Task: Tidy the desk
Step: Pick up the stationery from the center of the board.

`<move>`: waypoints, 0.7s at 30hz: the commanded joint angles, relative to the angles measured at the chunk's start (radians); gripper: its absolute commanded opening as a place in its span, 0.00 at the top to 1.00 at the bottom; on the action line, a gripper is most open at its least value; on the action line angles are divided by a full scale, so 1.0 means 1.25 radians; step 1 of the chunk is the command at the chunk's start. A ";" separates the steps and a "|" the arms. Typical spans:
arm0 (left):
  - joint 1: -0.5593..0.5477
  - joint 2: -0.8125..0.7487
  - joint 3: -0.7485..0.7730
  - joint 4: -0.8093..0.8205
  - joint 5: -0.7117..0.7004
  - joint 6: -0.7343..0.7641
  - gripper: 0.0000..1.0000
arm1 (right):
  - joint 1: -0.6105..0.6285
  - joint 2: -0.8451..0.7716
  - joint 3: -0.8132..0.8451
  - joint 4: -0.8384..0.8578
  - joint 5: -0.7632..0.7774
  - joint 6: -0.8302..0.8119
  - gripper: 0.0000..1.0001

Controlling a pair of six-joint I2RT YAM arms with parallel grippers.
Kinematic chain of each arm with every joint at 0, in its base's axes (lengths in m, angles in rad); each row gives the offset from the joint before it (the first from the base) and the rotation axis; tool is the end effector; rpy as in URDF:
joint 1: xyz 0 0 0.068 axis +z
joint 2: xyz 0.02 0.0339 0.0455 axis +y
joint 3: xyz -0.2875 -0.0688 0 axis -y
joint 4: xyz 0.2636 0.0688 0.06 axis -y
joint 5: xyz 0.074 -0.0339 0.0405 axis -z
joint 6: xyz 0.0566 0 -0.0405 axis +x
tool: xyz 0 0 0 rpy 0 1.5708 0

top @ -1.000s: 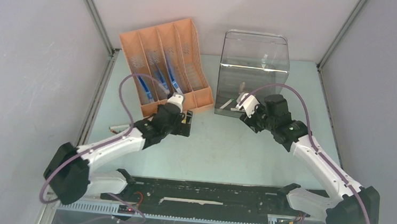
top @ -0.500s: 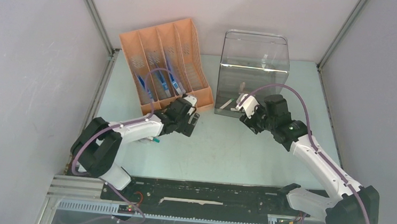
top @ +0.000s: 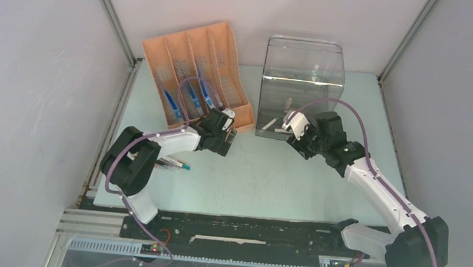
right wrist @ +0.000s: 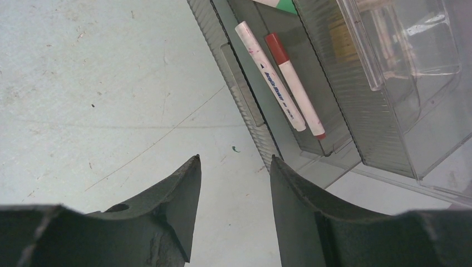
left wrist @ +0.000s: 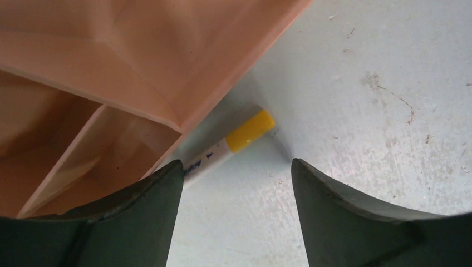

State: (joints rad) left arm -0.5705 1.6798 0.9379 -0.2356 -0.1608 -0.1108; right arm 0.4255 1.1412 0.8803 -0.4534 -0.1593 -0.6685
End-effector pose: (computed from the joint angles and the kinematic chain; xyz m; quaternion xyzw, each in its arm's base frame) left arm 0.3068 -0.1861 0.1577 0.1943 0.9335 -0.0250 0.3003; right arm 0.2409 0.1190 0.2798 -0.4999 0.7573 0.0217 0.4197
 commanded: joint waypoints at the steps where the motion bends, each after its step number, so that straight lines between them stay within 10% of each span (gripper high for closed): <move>1: 0.024 0.032 0.031 -0.001 0.065 0.017 0.25 | -0.006 0.006 0.033 -0.001 0.000 -0.003 0.44; 21: -0.019 -0.001 -0.074 -0.004 0.162 -0.165 0.70 | 0.003 0.010 0.033 -0.009 -0.017 -0.008 0.44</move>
State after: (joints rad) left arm -0.5636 1.6730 0.8852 -0.1776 -0.0124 -0.2348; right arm 0.4252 1.1580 0.8803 -0.4557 -0.1608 -0.6727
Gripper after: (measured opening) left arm 0.338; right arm 0.564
